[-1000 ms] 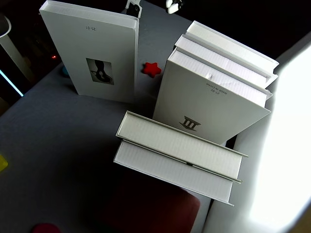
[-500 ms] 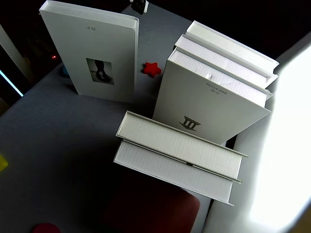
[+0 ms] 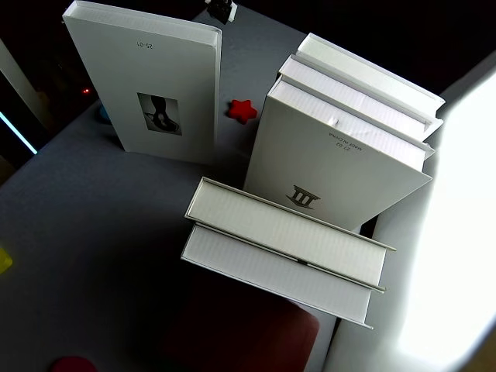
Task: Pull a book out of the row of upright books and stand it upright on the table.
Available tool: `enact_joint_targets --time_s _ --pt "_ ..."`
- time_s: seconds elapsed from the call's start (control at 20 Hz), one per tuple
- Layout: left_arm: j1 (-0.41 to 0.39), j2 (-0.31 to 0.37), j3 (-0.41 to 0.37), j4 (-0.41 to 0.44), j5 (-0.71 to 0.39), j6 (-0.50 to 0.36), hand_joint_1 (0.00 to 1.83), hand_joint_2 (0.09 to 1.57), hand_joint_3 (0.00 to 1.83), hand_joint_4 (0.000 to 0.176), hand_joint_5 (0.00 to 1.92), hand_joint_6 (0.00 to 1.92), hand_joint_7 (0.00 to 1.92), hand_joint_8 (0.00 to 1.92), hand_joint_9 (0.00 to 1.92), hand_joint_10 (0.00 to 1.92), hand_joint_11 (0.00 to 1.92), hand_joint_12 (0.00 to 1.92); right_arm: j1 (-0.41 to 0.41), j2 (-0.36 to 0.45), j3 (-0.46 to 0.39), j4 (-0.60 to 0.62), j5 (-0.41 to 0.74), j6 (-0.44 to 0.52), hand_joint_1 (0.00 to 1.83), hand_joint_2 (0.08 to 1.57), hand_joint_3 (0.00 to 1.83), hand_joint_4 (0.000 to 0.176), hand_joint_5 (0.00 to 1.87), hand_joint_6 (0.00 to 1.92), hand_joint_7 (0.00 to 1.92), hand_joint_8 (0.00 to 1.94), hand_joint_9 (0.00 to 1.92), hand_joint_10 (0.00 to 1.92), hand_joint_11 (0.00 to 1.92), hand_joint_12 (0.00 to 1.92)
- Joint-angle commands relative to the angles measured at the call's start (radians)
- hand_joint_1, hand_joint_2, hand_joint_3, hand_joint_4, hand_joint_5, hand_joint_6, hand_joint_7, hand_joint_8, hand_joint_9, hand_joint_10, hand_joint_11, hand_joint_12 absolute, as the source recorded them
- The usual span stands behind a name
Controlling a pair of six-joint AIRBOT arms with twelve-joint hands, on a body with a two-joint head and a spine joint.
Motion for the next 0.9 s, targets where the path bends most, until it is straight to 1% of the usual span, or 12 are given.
enact_joint_targets --time_s 0.0,0.1,0.15,0.2,0.25,0.3,0.35,0.4,0.45,0.5,0.65,0.85 --pt "-0.012 -0.005 0.003 -0.034 -0.1 -0.009 0.57 1.15 0.0 0.052 0.35 0.6 0.54 0.01 0.52 0.07 0.0 1.32 0.037 0.009 0.005 0.001 0.12 -0.016 0.45 1.15 0.0 0.03 0.46 0.02 0.28 0.02 0.26 0.02 0.17 0.07" --pt "-0.026 -0.006 0.003 -0.023 -0.1 -0.009 0.5 1.19 0.02 0.104 0.31 0.36 0.36 0.0 0.42 0.02 0.0 1.2 0.121 0.009 0.004 -0.078 0.119 -0.034 0.67 1.04 0.0 0.01 1.07 0.17 0.85 0.03 0.65 0.02 0.34 0.4" --pt "-0.038 -0.008 0.004 -0.016 -0.1 -0.009 0.43 1.23 0.03 0.095 0.29 0.33 0.32 0.0 0.35 0.01 0.0 1.09 0.156 0.008 0.004 -0.109 0.119 -0.039 0.73 1.01 0.02 0.01 0.96 0.48 0.87 0.6 0.77 0.02 0.27 0.68" --pt "-0.046 -0.01 0.004 -0.01 -0.1 -0.009 0.43 1.25 0.01 0.092 0.36 0.45 0.42 0.02 0.44 0.04 0.0 1.23 0.167 0.005 0.005 -0.116 0.119 -0.042 0.78 1.09 0.0 0.018 0.75 0.26 0.71 0.49 0.71 0.01 0.18 0.82" --pt "-0.061 -0.009 0.003 0.002 -0.1 -0.009 0.33 1.29 0.01 0.087 0.3 0.57 0.43 0.01 0.43 0.05 0.0 1.28 0.176 -0.002 0.006 -0.124 0.119 -0.052 0.72 1.11 0.0 0.0 0.89 0.26 0.82 0.37 0.76 0.02 0.24 0.9" --pt "-0.078 -0.008 0.001 0.014 -0.1 -0.009 0.2 1.35 0.01 0.108 0.17 0.49 0.37 0.0 0.36 0.02 0.0 1.21 0.178 -0.005 0.007 -0.129 0.119 -0.052 0.87 1.19 0.01 0.139 0.81 1.07 0.88 0.2 0.88 0.06 0.37 1.15" --pt "-0.107 -0.01 0.0 0.03 -0.1 -0.009 0.38 1.34 0.0 0.015 0.14 0.46 0.37 0.0 0.36 0.01 0.0 1.12 0.183 -0.011 0.012 -0.134 0.119 -0.041 0.86 1.25 0.02 0.169 0.72 1.37 1.09 0.28 1.07 0.15 0.59 1.22" --pt "-0.126 -0.015 0.002 0.041 -0.1 -0.009 0.77 1.39 0.0 0.0 0.43 1.44 0.7 0.18 0.7 0.21 0.25 1.38 0.187 -0.02 0.018 -0.139 0.119 -0.025 0.88 1.3 0.01 0.076 0.65 1.5 1.03 0.51 1.09 0.28 0.69 1.19" --pt "-0.142 -0.022 0.005 0.052 -0.1 -0.009 0.85 1.41 0.0 0.0 0.47 1.67 0.72 0.33 0.67 0.48 0.3 1.46 0.192 -0.03 0.027 -0.144 0.119 -0.007 0.9 1.34 0.01 0.0 0.6 1.59 0.88 0.94 0.98 0.59 0.68 1.3" --pt "-0.15 -0.028 0.007 0.057 -0.1 -0.009 0.84 1.42 0.0 0.0 0.46 1.73 0.69 0.44 0.6 0.67 0.3 1.49 0.198 -0.041 0.038 -0.149 0.119 0.014 0.9 1.36 0.0 0.0 0.57 1.63 0.78 1.21 0.81 1.1 0.65 1.53" --pt "-0.16 -0.029 0.002 0.062 -0.1 -0.009 0.86 1.42 0.0 0.0 0.47 1.73 0.61 0.63 0.54 0.85 0.3 1.51 0.205 -0.05 0.044 -0.153 0.119 0.033 0.99 1.4 0.01 0.0 0.45 1.77 0.61 1.65 0.59 1.7 0.62 1.8" --pt "-0.161 -0.022 -0.008 0.068 -0.1 -0.009 0.86 1.42 0.0 0.0 0.47 1.73 0.61 0.63 0.53 0.85 0.3 1.51 0.206 -0.051 0.044 -0.153 0.119 0.049 0.98 1.32 0.0 0.0 0.62 1.6 0.62 1.8 0.57 1.87 0.57 1.92"
